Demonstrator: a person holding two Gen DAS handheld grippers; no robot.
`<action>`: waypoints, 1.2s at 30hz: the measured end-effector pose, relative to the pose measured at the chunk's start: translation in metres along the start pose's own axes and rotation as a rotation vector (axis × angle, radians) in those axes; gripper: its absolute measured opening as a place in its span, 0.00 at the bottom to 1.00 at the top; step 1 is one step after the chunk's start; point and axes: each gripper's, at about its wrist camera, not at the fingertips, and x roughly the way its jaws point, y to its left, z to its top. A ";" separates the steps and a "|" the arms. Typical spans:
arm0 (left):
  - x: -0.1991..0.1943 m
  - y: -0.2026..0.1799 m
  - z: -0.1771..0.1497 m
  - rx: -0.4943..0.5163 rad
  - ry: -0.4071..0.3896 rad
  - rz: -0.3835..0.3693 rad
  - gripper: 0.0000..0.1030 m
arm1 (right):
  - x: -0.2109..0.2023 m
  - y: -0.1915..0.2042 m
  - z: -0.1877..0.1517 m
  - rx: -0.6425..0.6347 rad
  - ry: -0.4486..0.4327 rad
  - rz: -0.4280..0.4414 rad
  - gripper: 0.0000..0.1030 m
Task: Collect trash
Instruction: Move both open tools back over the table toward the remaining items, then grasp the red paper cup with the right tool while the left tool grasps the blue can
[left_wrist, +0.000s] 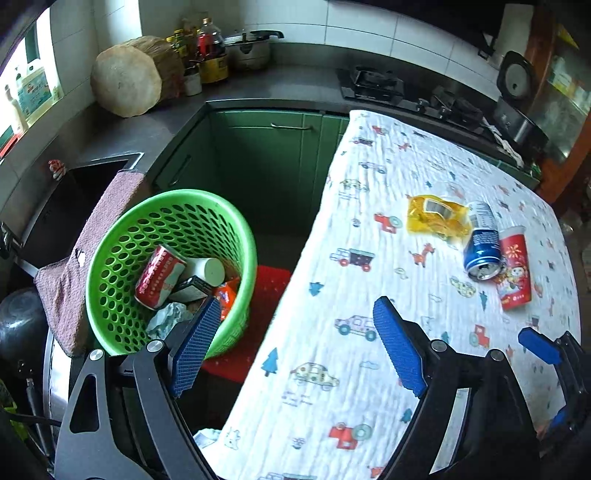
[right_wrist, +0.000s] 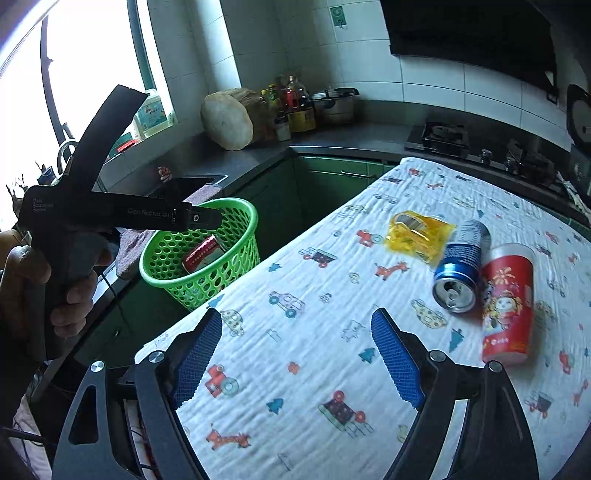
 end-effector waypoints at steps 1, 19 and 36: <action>-0.001 -0.008 0.000 0.011 0.000 -0.010 0.82 | -0.004 -0.006 -0.003 0.010 -0.001 -0.012 0.78; 0.030 -0.113 0.048 0.208 0.008 -0.166 0.83 | -0.032 -0.123 -0.021 0.252 0.000 -0.253 0.78; 0.069 -0.136 0.083 0.235 0.053 -0.263 0.83 | 0.020 -0.185 -0.003 0.347 0.059 -0.350 0.71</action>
